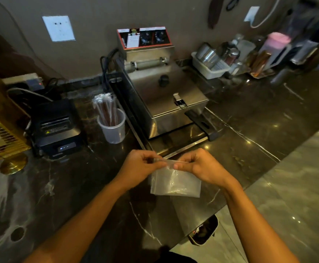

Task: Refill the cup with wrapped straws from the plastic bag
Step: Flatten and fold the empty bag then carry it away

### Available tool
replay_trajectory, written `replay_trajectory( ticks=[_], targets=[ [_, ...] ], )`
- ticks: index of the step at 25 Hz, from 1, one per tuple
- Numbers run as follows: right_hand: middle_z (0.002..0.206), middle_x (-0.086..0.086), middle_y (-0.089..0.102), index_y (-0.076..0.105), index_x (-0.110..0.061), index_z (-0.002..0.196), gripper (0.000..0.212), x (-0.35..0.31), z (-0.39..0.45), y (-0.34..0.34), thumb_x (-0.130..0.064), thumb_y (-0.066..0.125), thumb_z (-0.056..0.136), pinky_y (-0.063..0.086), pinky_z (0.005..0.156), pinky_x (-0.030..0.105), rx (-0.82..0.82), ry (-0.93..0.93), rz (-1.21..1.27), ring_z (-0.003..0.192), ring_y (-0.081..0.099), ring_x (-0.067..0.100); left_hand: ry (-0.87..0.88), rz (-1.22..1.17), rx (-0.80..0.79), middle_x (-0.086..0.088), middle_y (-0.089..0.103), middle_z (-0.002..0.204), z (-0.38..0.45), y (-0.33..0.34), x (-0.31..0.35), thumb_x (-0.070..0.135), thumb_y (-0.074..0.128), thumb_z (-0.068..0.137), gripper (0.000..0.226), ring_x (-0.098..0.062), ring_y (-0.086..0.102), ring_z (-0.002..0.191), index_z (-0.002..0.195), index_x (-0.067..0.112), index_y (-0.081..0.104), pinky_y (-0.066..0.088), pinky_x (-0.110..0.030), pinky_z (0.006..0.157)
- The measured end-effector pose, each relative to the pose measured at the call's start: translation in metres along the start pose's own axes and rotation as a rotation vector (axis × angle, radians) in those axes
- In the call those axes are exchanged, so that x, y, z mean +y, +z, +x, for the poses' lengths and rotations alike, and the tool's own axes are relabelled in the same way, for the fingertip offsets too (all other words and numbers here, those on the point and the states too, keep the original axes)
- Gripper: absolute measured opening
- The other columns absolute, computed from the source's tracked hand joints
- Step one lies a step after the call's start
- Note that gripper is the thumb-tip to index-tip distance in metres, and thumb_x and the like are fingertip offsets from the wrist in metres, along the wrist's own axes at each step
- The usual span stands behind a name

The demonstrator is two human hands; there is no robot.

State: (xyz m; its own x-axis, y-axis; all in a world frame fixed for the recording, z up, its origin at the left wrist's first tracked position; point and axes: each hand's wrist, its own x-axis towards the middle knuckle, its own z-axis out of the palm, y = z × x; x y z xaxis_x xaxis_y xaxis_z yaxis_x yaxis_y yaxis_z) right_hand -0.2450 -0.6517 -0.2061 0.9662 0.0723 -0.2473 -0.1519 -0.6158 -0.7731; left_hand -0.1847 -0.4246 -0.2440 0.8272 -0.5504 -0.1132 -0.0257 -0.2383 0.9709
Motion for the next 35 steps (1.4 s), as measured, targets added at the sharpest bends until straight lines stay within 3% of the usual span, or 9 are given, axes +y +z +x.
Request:
replay_trajectory(
  ticks=[4,10,16,21,23,27,31,33,35],
  targets=[
    [0.088,-0.001,0.081,0.084,-0.019,0.094,0.014,0.022,-0.034,-0.019,-0.031,0.077,0.091,0.059,0.077,0.034,0.120,0.080,0.105,0.082,0.076,0.013,-0.001,-0.085,0.009,0.016,0.080,0.085,0.018,0.035,0.006,0.014,0.080,0.085,0.016,0.000,0.076,0.086,0.089,0.030,0.078,0.058,-0.014,0.071],
    [0.083,0.003,0.082,0.085,-0.014,0.090,0.012,0.049,-0.103,-0.040,-0.023,0.077,0.092,0.056,0.068,0.023,0.349,0.255,0.342,0.072,0.073,0.010,0.017,-0.147,-0.137,0.013,0.080,0.077,0.036,0.092,0.023,0.008,0.077,0.088,0.013,0.001,0.075,0.073,0.088,0.021,0.080,0.057,-0.014,0.065],
    [0.071,0.005,0.076,0.081,-0.009,0.083,0.008,0.074,-0.155,-0.039,-0.011,0.077,0.090,0.053,0.060,0.023,0.684,0.342,0.536,0.063,0.067,0.013,-0.012,-0.196,-0.203,-0.006,0.082,0.090,0.043,0.141,0.027,0.014,0.078,0.088,0.011,-0.024,0.078,0.089,0.098,0.013,0.082,0.065,-0.037,0.079],
    [0.073,0.008,0.073,0.077,-0.005,0.089,0.004,0.104,-0.205,-0.023,-0.006,0.074,0.092,0.050,0.058,0.025,0.852,0.361,0.766,0.061,0.063,0.014,-0.006,-0.198,-0.305,0.005,0.083,0.088,0.035,0.180,0.026,0.010,0.077,0.089,0.013,-0.009,0.078,0.083,0.100,0.016,0.080,0.063,-0.022,0.070],
    [0.082,0.009,0.074,0.076,-0.005,0.098,0.009,0.115,-0.223,-0.017,-0.012,0.074,0.092,0.049,0.060,0.026,0.835,0.398,0.823,0.069,0.064,0.015,-0.027,-0.204,-0.314,0.006,0.082,0.090,0.032,0.193,0.025,0.012,0.076,0.089,0.014,-0.008,0.078,0.084,0.101,0.017,0.080,0.062,-0.021,0.071],
    [0.093,0.014,0.076,0.074,-0.004,0.104,0.017,0.147,-0.256,-0.008,-0.018,0.071,0.095,0.050,0.063,0.027,0.567,0.501,0.882,0.074,0.070,0.017,-0.091,-0.185,-0.272,0.014,0.081,0.079,0.022,0.227,0.026,0.011,0.076,0.090,0.012,0.000,0.076,0.074,0.094,0.022,0.080,0.059,-0.014,0.063],
    [0.062,0.014,0.063,0.069,0.008,0.099,0.020,0.197,-0.271,-0.017,-0.012,0.069,0.096,0.041,0.043,0.023,0.665,0.562,0.929,0.047,0.055,0.016,-0.232,-0.200,-0.272,0.001,0.082,0.092,0.012,0.278,0.016,0.014,0.076,0.090,0.015,-0.015,0.078,0.091,0.102,0.022,0.078,0.064,-0.029,0.077],
    [0.055,0.009,0.056,0.070,0.004,0.096,0.015,0.229,-0.280,-0.021,-0.011,0.069,0.096,0.038,0.041,0.022,0.709,0.594,0.973,0.043,0.049,0.013,-0.337,-0.222,-0.312,-0.005,0.079,0.106,0.005,0.311,0.006,0.014,0.076,0.090,0.032,-0.019,0.076,0.098,0.120,0.022,0.068,0.063,-0.036,0.086],
    [0.055,0.007,0.053,0.071,0.007,0.098,0.017,0.267,-0.292,-0.021,-0.010,0.069,0.096,0.037,0.041,0.023,0.725,0.652,1.019,0.044,0.047,0.013,-0.452,-0.187,-0.358,-0.010,0.075,0.111,-0.002,0.347,-0.011,0.014,0.076,0.090,0.037,-0.020,0.074,0.096,0.122,0.023,0.060,0.062,-0.038,0.089]
  ],
)
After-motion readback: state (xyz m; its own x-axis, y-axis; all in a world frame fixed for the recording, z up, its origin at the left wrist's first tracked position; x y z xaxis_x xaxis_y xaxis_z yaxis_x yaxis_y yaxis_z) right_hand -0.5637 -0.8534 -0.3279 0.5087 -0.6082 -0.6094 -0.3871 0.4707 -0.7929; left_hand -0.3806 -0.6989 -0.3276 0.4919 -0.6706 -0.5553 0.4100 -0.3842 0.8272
